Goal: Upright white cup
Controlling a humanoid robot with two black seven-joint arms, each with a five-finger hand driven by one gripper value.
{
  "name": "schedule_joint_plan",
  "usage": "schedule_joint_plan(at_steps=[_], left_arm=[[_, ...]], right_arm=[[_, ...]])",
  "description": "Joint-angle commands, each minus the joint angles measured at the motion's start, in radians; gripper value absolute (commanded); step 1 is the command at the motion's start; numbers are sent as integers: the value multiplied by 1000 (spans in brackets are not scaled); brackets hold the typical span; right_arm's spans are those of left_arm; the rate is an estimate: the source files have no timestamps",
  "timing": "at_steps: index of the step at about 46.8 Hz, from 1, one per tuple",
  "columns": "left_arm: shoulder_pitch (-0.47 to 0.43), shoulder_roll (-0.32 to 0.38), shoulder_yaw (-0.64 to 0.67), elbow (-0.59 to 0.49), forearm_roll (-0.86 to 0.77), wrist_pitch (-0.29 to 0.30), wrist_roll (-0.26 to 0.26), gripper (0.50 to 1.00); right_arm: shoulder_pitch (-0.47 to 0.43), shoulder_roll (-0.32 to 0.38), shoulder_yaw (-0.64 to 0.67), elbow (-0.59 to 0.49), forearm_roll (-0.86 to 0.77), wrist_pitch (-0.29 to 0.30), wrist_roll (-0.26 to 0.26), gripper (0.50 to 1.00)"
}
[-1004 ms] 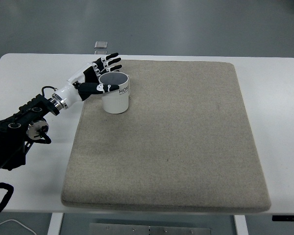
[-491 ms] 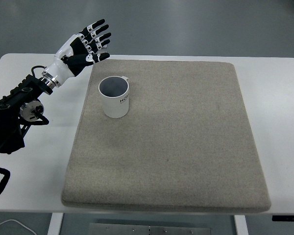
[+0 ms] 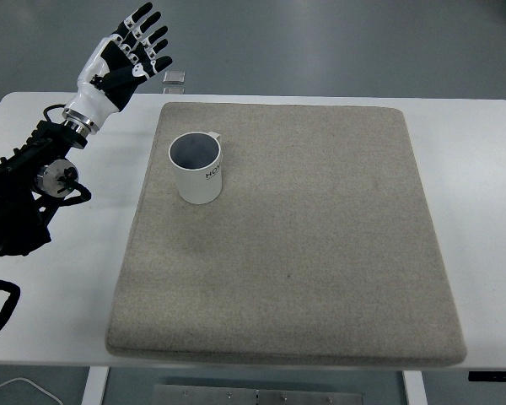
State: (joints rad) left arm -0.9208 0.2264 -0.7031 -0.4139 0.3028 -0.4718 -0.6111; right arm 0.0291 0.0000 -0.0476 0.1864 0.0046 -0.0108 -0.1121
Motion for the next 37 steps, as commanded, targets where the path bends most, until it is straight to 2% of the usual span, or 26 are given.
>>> schedule_joint_plan(at_steps=[1,4,10,15,19,22,25,29,37], left_arm=[[-12,-9,-3,0,-82,53,0,996],[-29,-19,1,0,-160,113,10,996],[-53,-58,-7,0,-229,238,149,996],[-62,-76,-19,-2,-283,277,243,996],[-75,-87,-21,-9,-355,300,356,996],[-85,-98,-19,-6,-412,358,447,996],[-105,-98,-21,-6,-453,423,497,996],[-113,-98,-21,-6,-481,449,522,999],[-110,-99,-21,-8,-481,447,510,999]], right_arm=[[0,0,0,1,0,0,0,930],[0,0,0,-1,0,0,0,930],[0,0,0,-1,0,0,0,930],[0,0,0,1,0,0,0,930],[0,0,0,1,0,0,2,930],[0,0,0,-1,0,0,0,930],[0,0,0,-1,0,0,0,930],[0,0,0,-1,0,0,0,930],[0,0,0,-1,0,0,0,930]])
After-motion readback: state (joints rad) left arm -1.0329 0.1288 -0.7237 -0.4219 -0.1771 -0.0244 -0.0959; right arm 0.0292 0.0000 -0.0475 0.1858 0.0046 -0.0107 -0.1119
